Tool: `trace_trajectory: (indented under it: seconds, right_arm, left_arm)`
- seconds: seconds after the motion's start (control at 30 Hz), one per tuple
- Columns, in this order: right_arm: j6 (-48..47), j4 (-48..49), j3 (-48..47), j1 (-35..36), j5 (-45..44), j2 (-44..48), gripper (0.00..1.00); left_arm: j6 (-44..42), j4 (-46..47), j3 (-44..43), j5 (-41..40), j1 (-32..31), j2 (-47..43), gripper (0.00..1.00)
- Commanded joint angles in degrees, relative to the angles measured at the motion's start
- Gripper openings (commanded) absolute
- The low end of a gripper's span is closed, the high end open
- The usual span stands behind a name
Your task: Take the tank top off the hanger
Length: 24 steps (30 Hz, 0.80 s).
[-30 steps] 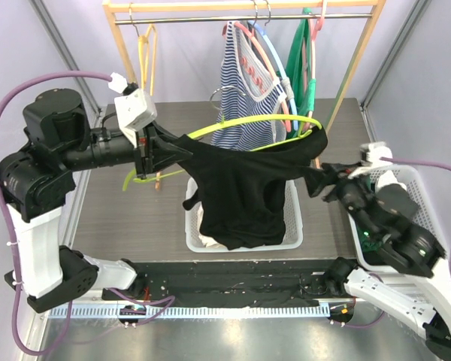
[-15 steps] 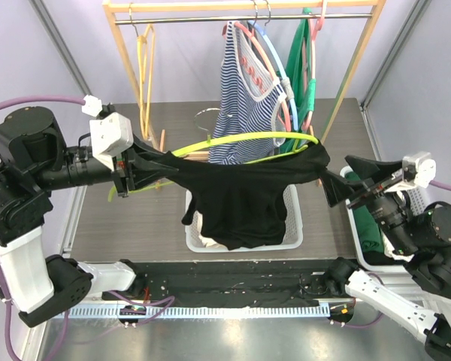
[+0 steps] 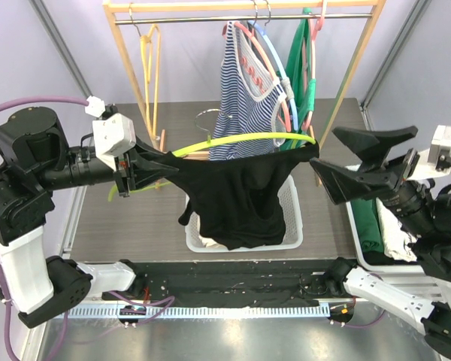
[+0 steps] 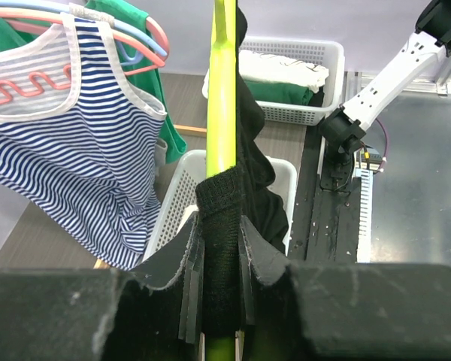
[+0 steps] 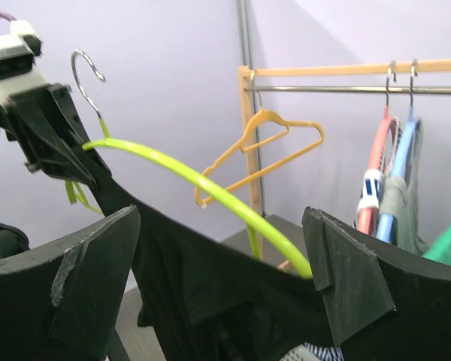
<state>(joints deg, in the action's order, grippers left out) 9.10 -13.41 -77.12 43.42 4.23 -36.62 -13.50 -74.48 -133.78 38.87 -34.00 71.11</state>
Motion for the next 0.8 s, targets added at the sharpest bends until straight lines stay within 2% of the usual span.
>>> trace_trajectory:
  seconds: [0.0,0.2,0.47,0.57,0.77]
  right_arm:
    - [-0.48,0.15,-5.75,0.00,3.42,-7.67,1.00]
    - [-4.26,0.76,-0.14,0.00,-8.52,-1.63,1.00]
    - [-5.50,-3.64,9.44,0.09,-13.63,6.38,0.95]
    - [-6.64,-4.25,10.06,0.17,-13.64,6.48,0.90]
    - [-8.05,-5.57,7.34,0.17,-8.72,2.70,0.70]
  left_arm:
    - [0.93,4.34,-0.78,1.03,0.42,0.08,0.00]
    - [0.40,3.73,-1.49,1.03,0.78,-0.71,0.00]
    - [0.05,2.50,-3.07,1.82,0.78,-0.62,0.00]
    - [0.14,2.32,-3.60,2.08,0.78,-0.62,0.00]
    - [-0.56,0.57,-3.95,3.92,1.13,-1.24,0.00]
